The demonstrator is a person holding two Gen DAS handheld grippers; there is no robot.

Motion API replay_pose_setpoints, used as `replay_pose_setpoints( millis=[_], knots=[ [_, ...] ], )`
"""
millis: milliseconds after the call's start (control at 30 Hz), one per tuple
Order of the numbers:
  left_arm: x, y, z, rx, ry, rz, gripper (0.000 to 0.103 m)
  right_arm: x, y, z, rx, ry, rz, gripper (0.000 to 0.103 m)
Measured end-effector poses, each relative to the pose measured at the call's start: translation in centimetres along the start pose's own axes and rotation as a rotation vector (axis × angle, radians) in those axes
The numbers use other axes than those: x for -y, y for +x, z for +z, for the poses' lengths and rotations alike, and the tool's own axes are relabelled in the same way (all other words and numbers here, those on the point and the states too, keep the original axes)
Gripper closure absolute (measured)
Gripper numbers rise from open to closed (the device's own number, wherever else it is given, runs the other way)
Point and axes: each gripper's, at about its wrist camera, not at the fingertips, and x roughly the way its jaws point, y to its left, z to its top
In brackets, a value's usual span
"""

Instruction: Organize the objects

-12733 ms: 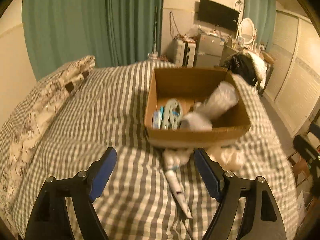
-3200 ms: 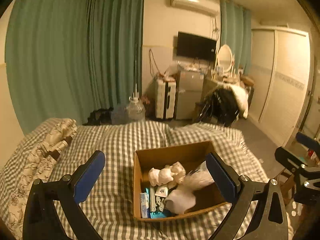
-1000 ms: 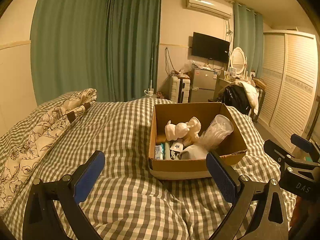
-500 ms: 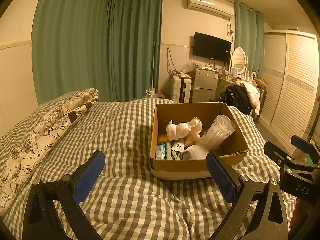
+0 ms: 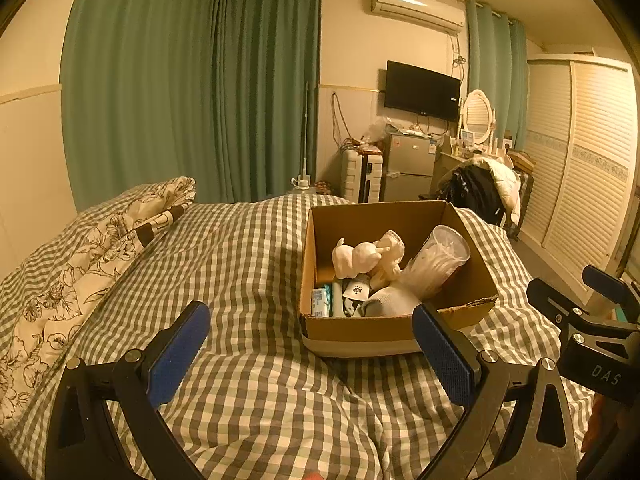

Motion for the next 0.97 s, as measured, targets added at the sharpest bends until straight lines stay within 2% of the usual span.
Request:
replay_pose_setpoints(
  millis=[967],
  knots=[
    [-0.24, -0.04, -0.02, -0.007, -0.011, -0.006, 0.000, 0.09, 0.35, -0.15, -0.015, -0.004, 0.000, 0.000]
  ],
)
